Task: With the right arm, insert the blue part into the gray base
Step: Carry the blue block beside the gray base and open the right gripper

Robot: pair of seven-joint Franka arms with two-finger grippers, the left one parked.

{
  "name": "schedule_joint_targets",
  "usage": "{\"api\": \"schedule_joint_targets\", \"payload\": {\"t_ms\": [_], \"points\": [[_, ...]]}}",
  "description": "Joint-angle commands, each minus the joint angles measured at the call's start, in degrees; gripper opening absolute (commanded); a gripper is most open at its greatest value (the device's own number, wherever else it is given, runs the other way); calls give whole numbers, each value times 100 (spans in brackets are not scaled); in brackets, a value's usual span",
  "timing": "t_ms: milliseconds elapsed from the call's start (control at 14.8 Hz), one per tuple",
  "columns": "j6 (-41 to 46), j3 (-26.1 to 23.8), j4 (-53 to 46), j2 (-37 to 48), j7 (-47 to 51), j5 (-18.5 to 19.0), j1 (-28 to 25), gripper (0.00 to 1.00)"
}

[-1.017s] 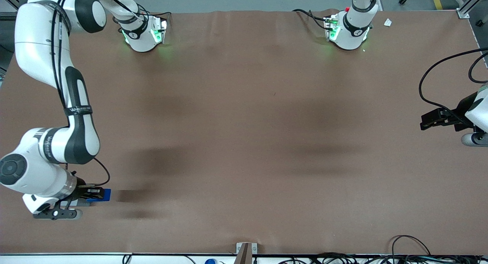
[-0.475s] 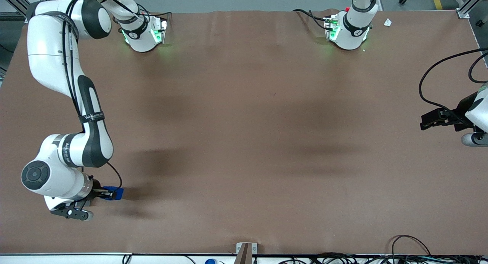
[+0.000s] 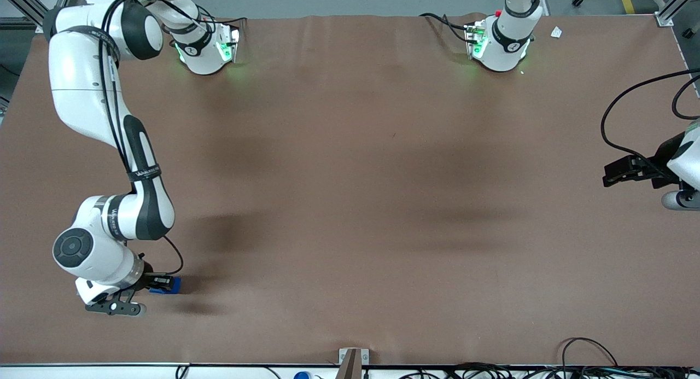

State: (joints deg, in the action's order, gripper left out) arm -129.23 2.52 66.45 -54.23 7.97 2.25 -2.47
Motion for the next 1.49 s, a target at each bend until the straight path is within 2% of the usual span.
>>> {"api": "schedule_joint_targets", "payload": {"t_ms": [0, 68, 136, 203, 271, 339, 475, 746, 881, 1017, 1220, 1424], "points": [[-58, -6, 96, 61, -68, 48, -16, 2], [-67, -6, 96, 61, -59, 39, -16, 9], [-67, -6, 96, 61, -50, 39, -16, 32], [-67, -6, 96, 61, -76, 30, 19, 65], [-76, -14, 96, 61, -76, 4, 36, 76], [-76, -23, 96, 61, -59, -31, 54, 98], [-67, -23, 96, 87, -76, -189, 72, 100], [169, -6, 105, 499, -155, -190, 54, 100], [976, 3, 70, 1061, -304, -181, 63, 100], [1250, 3, 104, 1649, -410, -207, 63, 100], [2566, 38, 35, 2379, -366, -190, 80, 100], [3454, -14, 87, 3171, -428, -269, 397, 100]]}}
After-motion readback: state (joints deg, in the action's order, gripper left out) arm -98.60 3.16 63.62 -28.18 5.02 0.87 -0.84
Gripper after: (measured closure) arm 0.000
